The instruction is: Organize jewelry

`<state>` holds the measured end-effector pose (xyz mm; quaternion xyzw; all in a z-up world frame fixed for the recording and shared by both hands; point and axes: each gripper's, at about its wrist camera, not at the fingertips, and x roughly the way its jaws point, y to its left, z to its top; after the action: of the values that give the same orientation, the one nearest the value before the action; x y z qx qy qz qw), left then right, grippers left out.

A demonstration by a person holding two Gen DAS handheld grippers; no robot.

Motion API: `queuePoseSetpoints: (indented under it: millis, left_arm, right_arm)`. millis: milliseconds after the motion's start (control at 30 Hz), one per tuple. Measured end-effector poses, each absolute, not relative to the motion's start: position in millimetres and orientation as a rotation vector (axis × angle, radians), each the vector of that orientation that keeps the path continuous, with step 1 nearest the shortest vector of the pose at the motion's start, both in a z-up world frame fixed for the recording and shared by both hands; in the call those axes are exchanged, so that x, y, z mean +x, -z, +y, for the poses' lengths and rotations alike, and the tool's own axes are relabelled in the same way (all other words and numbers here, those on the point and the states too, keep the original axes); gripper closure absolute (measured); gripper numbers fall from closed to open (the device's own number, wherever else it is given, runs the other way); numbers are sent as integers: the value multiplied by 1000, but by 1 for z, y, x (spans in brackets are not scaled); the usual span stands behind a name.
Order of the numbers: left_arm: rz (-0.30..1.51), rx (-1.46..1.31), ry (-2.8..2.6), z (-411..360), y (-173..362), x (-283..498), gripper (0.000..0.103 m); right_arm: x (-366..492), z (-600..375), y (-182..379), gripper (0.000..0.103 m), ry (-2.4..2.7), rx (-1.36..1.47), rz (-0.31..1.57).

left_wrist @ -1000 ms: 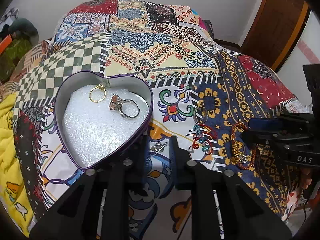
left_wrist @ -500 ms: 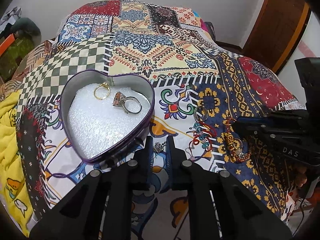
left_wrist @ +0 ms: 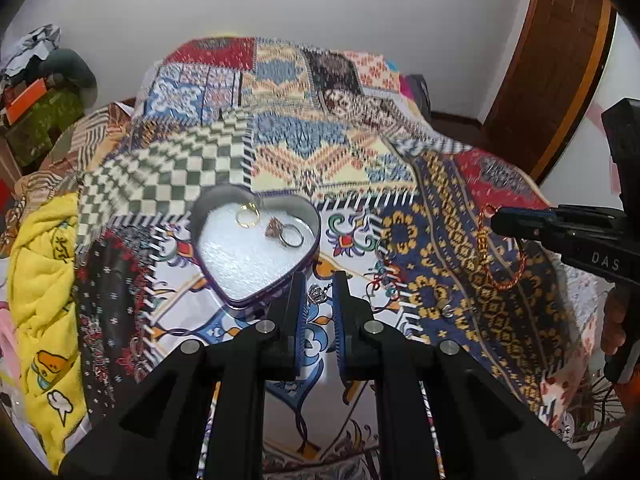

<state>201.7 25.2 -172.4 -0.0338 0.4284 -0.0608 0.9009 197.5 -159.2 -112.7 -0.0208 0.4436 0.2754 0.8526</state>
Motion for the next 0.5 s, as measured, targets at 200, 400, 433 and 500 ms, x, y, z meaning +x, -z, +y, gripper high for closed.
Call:
queuePoseSetpoints:
  millis: [200,400,433,500]
  left_arm:
    - [822,-66,117,30,144,187,92]
    - [764,-61,97,42,121,179,92]
    - [757,-59,94,43,119,178,92]
    - [741,-57,87,48,113,178,92]
  right_arm:
    - [194,-145,93,94,-599,-52,887]
    - [194,-120,80,94,-636,-70,854]
    - [193,-118,79,94,-641,-70,851]
    - [196,-107,77,94,-656,-77,844]
